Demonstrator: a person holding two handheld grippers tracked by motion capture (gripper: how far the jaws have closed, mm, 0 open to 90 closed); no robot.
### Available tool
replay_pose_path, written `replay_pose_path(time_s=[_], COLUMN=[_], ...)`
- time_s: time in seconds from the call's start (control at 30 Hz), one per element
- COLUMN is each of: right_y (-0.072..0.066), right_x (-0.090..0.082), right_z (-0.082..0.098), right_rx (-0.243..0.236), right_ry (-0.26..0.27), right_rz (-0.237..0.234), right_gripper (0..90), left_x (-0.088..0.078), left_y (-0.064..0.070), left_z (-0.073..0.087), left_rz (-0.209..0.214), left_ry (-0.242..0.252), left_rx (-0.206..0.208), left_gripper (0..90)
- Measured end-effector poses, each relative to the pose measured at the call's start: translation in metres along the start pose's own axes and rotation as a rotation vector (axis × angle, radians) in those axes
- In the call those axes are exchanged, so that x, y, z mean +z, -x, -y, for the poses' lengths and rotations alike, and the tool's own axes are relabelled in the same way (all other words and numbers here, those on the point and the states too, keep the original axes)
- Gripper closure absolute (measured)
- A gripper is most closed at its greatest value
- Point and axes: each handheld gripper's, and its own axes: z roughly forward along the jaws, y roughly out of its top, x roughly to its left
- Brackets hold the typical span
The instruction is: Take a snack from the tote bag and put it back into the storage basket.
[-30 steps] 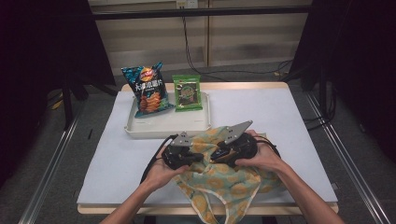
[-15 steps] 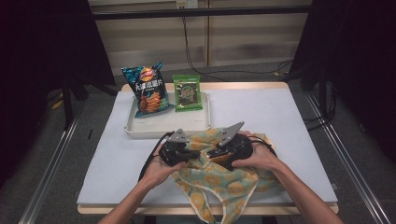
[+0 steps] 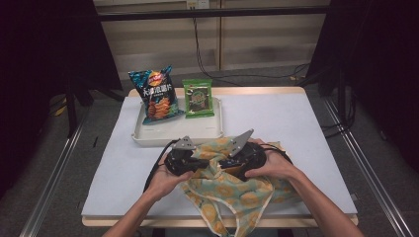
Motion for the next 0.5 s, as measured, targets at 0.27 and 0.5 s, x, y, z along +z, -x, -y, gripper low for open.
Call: replay_pose_path(time_s=[0.27, 0.5], right_y=[0.001, -0.002], right_x=[0.011, 0.022], right_z=[-0.012, -0.023], right_rx=[-0.008, -0.009], right_ry=[-0.062, -0.156], right_rz=[-0.018, 0.009], right_gripper=[24.7, 27.8], left_x=[0.003, 0.001], left_y=[0.001, 0.001], left_z=[-0.002, -0.003], left_rz=[0.01, 0.01], left_ry=[0.01, 0.026], left_rx=[-0.007, -0.011], left_gripper=[90.0, 90.0])
